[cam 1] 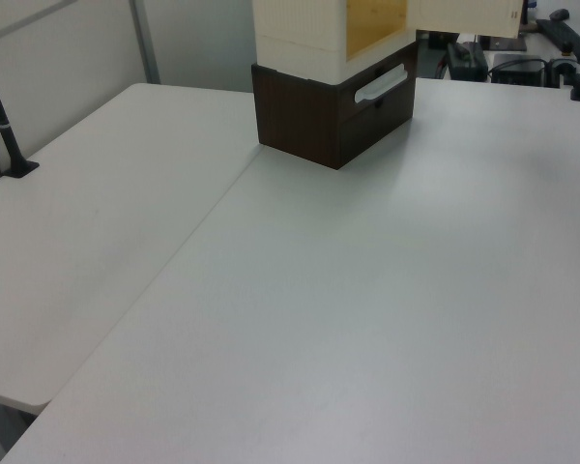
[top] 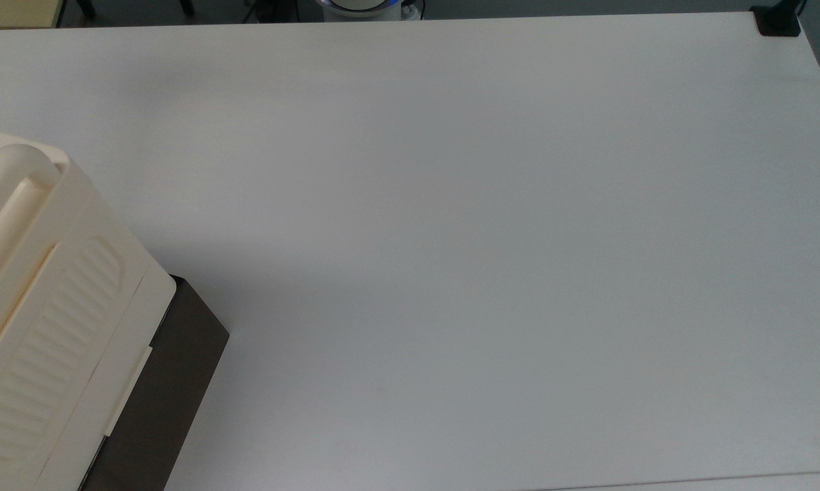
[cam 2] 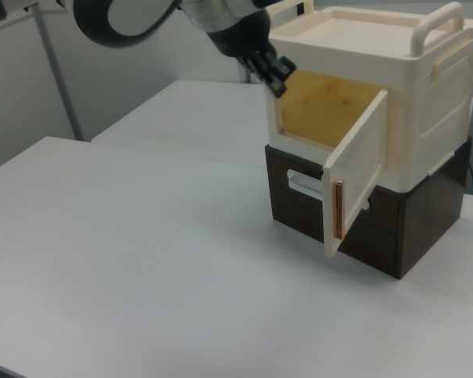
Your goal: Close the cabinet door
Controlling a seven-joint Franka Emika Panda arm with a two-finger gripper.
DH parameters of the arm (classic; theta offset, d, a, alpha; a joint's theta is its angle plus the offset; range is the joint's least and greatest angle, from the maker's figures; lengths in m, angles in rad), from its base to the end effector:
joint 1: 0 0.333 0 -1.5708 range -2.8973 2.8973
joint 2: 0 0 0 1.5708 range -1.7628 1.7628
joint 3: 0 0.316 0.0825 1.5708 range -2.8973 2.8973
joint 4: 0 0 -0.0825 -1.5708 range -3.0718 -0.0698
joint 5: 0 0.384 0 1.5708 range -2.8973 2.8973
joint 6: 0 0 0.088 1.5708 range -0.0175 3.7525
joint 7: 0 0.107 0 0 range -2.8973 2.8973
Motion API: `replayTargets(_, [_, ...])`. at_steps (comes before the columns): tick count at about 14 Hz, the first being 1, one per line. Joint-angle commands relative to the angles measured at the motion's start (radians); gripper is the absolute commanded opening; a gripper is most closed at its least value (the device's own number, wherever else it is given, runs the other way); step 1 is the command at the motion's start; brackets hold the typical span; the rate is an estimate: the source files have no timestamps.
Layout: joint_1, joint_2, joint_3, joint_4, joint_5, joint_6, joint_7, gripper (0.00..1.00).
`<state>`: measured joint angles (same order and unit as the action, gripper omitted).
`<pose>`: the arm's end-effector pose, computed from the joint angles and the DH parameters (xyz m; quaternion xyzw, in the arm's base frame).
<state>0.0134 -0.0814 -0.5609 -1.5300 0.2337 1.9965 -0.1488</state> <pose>0.4797 -0.2952 0.7328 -0.9316 0.2120 -0.2929 0.0384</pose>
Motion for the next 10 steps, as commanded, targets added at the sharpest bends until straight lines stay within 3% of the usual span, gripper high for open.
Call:
replayTargets(1, [0.007,-0.011,-0.069,-0.013,0.033,0.070,-0.043,0.00])
replayTargets(10, [-0.015,0.012,-0.166,-0.022,0.013,0.143,-0.113,0.00])
